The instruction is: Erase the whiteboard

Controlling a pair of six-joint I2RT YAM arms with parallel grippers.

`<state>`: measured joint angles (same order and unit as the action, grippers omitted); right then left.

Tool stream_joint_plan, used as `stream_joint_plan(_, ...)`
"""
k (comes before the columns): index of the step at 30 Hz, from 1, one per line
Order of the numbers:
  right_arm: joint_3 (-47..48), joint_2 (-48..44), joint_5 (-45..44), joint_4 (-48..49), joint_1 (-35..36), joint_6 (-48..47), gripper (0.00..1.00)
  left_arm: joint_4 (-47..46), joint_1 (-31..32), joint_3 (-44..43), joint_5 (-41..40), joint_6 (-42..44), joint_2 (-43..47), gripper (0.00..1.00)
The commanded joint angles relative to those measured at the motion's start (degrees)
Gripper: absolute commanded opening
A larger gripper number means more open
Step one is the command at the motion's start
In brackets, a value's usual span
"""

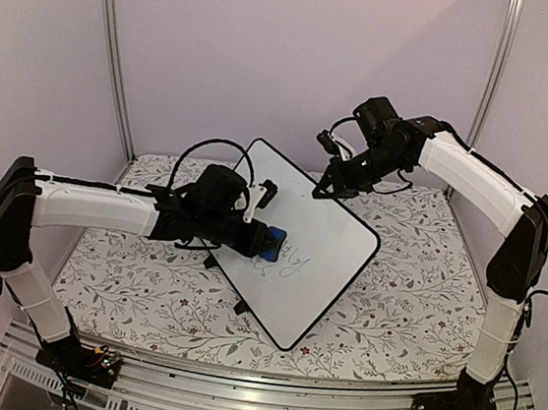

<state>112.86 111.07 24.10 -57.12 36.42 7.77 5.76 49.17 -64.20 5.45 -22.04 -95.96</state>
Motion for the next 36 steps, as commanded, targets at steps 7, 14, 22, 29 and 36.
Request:
stream_joint_plan(7,-0.8,0.5,-1.2,-1.6,3.1,-6.5,0.0,0.2,4.7,10.7,1.7,-4.7,-1.0,0.0)
stream_joint_plan(14,-0.9,0.5,-1.1,-1.4,3.1,-6.5,0.0,0.4,4.7,7.0,-0.8,-2.8,-0.8,0.0)
stream_joint_plan(22,-0.8,0.4,-1.1,-1.5,3.1,-6.5,0.0,4.9,4.1,-4.1,-5.1,1.5,-2.4,0.0)
stream_joint_plan(29,-0.9,0.4,-1.1,-1.5,3.1,-6.5,0.0,4.3,4.0,-3.7,-4.3,1.2,-2.0,0.0)
stream_joint_plan(36,-0.8,0.4,-1.2,-1.6,3.1,-6.5,0.0,1.7,5.4,5.1,-0.8,-3.3,0.0,0.0)
